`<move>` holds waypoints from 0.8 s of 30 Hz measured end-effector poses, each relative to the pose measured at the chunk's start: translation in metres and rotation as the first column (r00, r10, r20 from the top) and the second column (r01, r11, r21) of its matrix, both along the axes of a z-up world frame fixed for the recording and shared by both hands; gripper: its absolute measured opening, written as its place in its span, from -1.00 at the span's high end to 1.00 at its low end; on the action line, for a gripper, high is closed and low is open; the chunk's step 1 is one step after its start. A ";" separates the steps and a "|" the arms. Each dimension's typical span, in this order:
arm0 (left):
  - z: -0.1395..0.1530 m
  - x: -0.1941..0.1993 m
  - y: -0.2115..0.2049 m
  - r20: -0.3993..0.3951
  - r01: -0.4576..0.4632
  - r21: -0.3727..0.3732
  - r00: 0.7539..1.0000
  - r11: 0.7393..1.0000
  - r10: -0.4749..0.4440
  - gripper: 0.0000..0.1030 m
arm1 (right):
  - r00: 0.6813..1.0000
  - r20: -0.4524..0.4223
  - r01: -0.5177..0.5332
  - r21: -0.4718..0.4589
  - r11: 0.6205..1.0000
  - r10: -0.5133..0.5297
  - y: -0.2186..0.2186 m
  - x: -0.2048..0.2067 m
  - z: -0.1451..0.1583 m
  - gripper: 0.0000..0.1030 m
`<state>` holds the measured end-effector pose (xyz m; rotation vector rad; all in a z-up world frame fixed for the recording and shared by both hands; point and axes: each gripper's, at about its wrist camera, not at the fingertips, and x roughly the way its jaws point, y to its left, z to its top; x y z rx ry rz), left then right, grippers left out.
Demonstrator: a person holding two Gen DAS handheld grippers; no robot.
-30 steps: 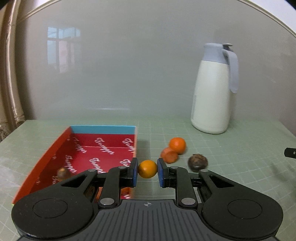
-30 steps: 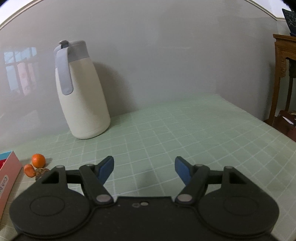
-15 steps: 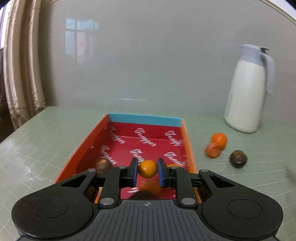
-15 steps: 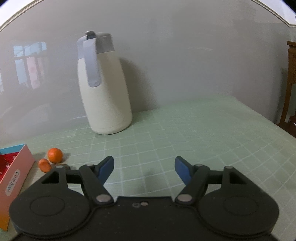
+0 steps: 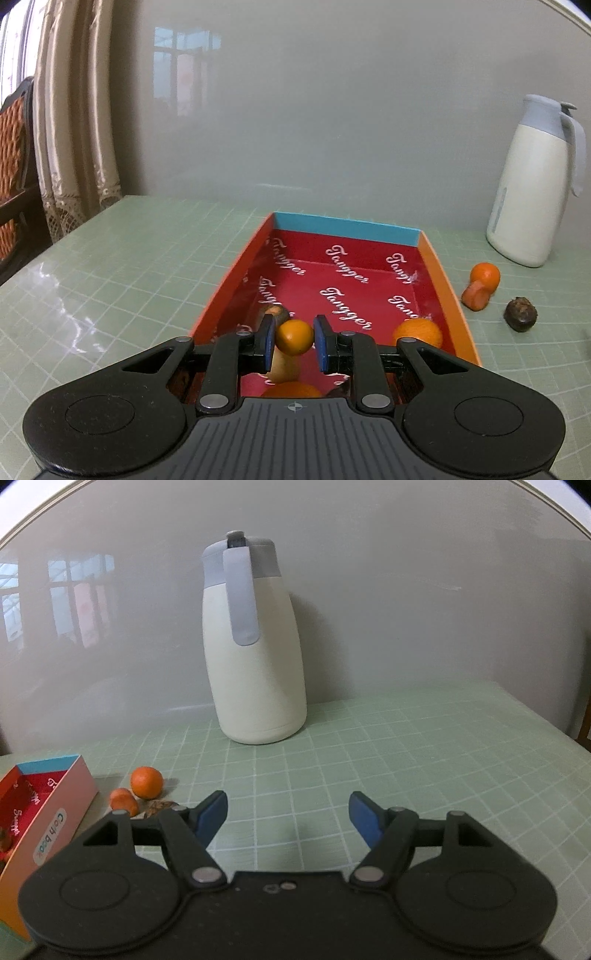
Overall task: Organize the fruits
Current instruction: 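Carry the kumquat with the left gripper into the box and open, then withdraw the open left gripper from the box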
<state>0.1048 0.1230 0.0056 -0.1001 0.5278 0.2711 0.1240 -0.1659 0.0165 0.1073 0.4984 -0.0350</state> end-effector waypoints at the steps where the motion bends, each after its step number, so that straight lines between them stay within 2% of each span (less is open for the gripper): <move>1: 0.000 0.000 0.001 0.004 -0.003 -0.003 1.000 1.000 0.003 0.57 | 1.000 -0.001 0.000 -0.001 1.000 0.000 0.001 -0.001 0.000 -0.40; 4: -0.001 -0.001 0.004 0.004 -0.001 -0.014 1.000 1.000 0.001 0.57 | 1.000 -0.002 0.000 -0.001 1.000 0.000 0.000 0.000 0.000 -0.41; 6: -0.001 -0.001 0.003 0.006 0.005 -0.010 1.000 1.000 -0.005 0.42 | 1.000 -0.001 -0.001 -0.003 1.000 0.001 0.001 0.000 0.000 -0.42; 8: 0.001 -0.003 0.000 0.021 -0.003 0.005 1.000 1.000 0.003 -0.28 | 1.000 0.000 -0.002 -0.004 1.000 0.002 0.001 0.000 0.001 -0.42; 9: 0.002 -0.006 -0.002 0.038 -0.013 0.020 0.999 1.000 0.012 -0.34 | 1.000 0.000 -0.001 -0.004 1.000 0.001 0.001 -0.001 0.000 -0.42; 15: 0.006 -0.006 -0.006 0.052 -0.008 0.031 0.999 0.999 0.006 -0.43 | 1.000 0.000 -0.003 -0.001 1.000 0.003 0.000 -0.001 0.000 -0.45; 20: 0.009 -0.010 -0.009 0.069 -0.015 0.050 0.998 0.999 0.011 -0.73 | 1.000 -0.007 -0.013 -0.002 1.000 0.013 0.003 0.003 -0.003 -0.45; 24: 0.010 -0.012 -0.006 0.078 -0.024 0.052 0.997 0.998 0.020 -0.75 | 0.999 -0.012 -0.044 -0.022 0.999 0.044 0.015 0.007 -0.006 -0.45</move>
